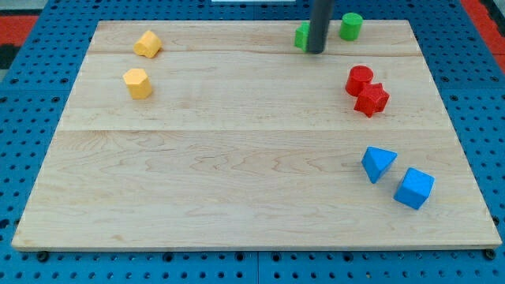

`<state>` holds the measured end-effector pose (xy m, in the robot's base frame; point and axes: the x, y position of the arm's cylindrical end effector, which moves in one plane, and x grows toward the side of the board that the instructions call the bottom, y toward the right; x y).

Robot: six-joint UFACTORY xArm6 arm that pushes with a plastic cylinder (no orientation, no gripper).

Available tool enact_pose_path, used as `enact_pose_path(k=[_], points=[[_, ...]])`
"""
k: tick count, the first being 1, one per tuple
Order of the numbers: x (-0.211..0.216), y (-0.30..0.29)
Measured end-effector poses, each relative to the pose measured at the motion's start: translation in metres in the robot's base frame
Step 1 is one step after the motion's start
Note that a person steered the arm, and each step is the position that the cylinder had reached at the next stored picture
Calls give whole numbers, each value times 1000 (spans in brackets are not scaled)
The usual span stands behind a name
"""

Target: Move the green star to the bottom of the green circle

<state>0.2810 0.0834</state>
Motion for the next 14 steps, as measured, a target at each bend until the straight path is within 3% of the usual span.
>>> enact_pose_path(k=[1,3,4,5,7,8,9,11,12,14], points=[[-12,-4],[-47,72],[-55,81],[-56,46],[9,-58],[-29,-156],[-88,-183],[-88,-160],[-88,-94],[-88,-22]])
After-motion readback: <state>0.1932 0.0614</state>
